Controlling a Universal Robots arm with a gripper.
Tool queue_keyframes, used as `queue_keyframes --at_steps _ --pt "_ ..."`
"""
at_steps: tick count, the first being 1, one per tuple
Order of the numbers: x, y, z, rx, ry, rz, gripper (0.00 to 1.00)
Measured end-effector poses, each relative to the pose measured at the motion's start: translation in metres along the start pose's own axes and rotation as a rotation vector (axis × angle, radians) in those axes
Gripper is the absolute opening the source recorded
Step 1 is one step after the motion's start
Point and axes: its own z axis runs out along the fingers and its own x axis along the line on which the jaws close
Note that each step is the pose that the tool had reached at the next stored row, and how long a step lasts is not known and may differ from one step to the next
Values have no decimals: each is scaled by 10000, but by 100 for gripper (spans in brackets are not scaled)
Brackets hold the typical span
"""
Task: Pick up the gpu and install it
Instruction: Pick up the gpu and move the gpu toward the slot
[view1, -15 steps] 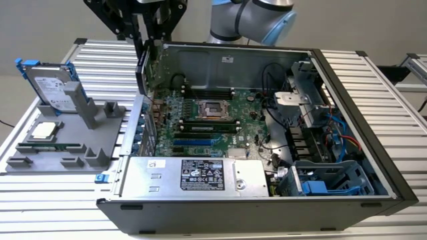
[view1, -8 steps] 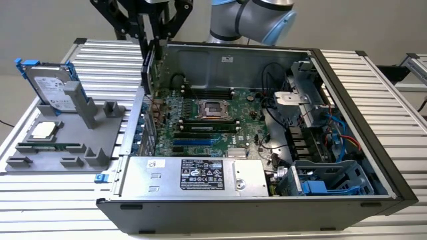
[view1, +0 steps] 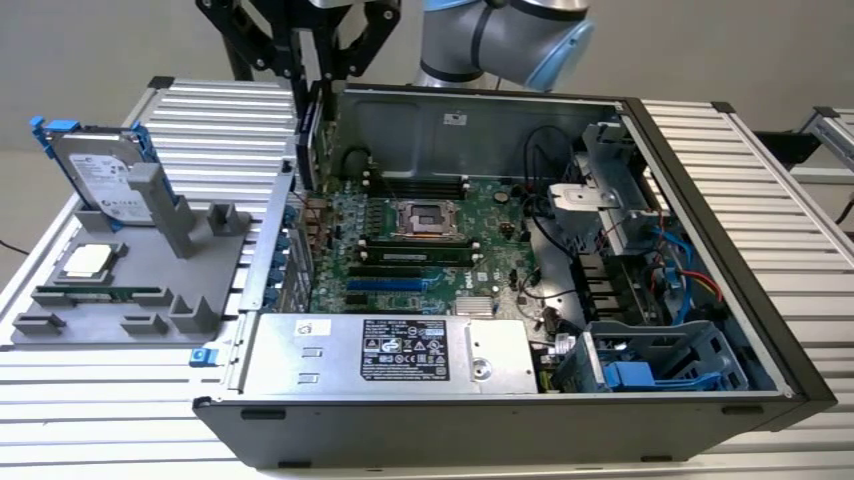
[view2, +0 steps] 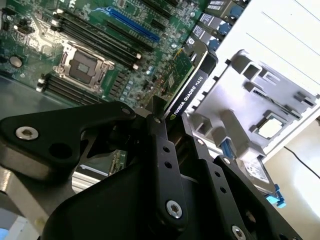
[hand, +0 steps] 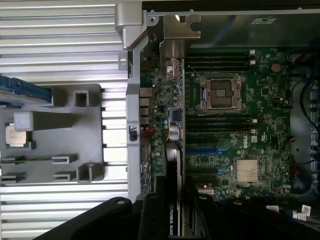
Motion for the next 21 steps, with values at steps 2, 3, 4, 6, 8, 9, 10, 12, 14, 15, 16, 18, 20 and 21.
queue_keyframes --at_steps 2,3,4,6,8,9,10,12,14,15,16,18,20,21 --pt "-23 1 1 -1 -1 0 0" --pt "-35 1 0 0 0 0 0" --pt "-47 2 1 -1 0 0 0" --pt "-69 3 1 0 0 0 0" --pt "-91 4 1 -1 0 0 0" --pt "-102 4 1 0 0 0 0" --pt "-112 5 1 -1 0 0 0" --pt "-134 6 1 0 0 0 0" --pt "-156 6 1 0 0 0 0" --pt "-166 7 2 0 0 0 0" --pt "-179 7 2 0 0 0 0" --pt "-200 8 2 0 0 0 0" --pt "-223 9 2 1 0 0 0" --pt "-234 10 2 1 -1 0 0"
